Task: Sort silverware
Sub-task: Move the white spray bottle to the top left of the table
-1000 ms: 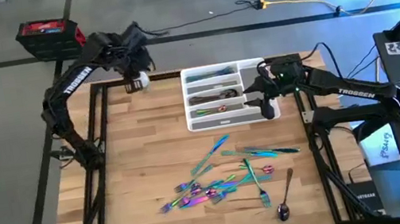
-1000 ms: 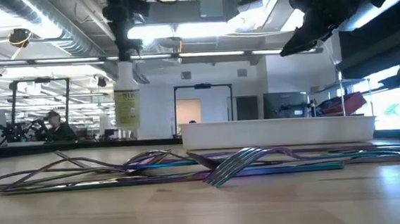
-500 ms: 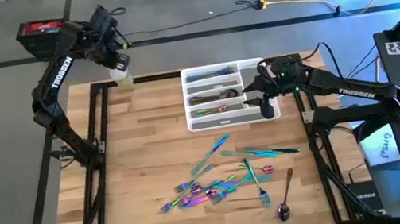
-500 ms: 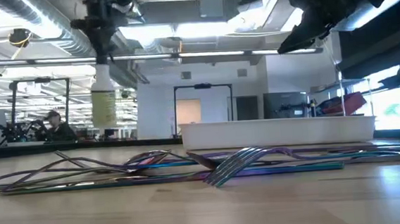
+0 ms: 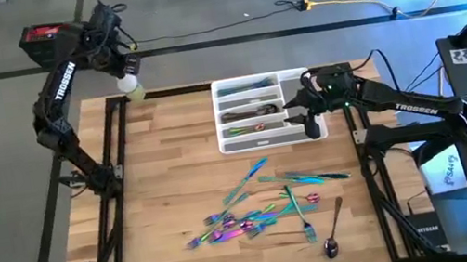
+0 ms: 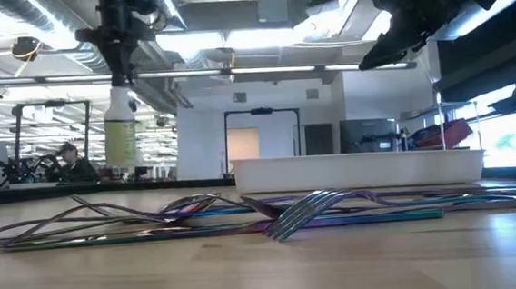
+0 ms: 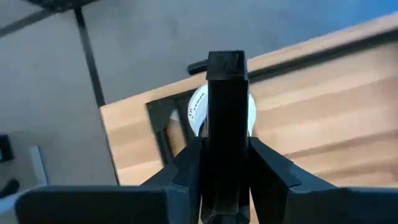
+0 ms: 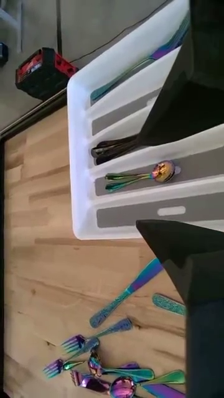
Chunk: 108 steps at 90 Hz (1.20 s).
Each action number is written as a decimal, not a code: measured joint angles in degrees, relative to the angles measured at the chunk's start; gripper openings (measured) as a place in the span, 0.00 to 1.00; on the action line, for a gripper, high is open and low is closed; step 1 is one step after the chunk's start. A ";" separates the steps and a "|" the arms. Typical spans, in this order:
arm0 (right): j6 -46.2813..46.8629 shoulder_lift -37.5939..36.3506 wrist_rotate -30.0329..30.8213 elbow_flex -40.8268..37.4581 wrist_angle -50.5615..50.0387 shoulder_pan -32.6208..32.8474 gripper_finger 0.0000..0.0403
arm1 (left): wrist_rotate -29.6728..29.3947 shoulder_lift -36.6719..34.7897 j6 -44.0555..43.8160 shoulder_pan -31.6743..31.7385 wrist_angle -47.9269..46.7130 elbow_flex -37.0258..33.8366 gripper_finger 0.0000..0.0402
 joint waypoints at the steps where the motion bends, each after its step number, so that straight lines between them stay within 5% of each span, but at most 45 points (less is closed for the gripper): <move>1: -0.18 0.00 0.00 0.00 0.00 0.00 0.47 | 0.29 0.00 -0.01 0.14 0.00 -0.23 0.19; 54: -0.83 0.02 0.00 0.00 -0.30 0.00 0.47 | 5.30 0.00 0.21 1.86 1.17 -9.66 0.20; 108: -0.25 0.02 -0.04 0.00 -1.13 0.00 0.47 | 3.37 -1.42 0.70 1.57 5.75 -11.32 0.43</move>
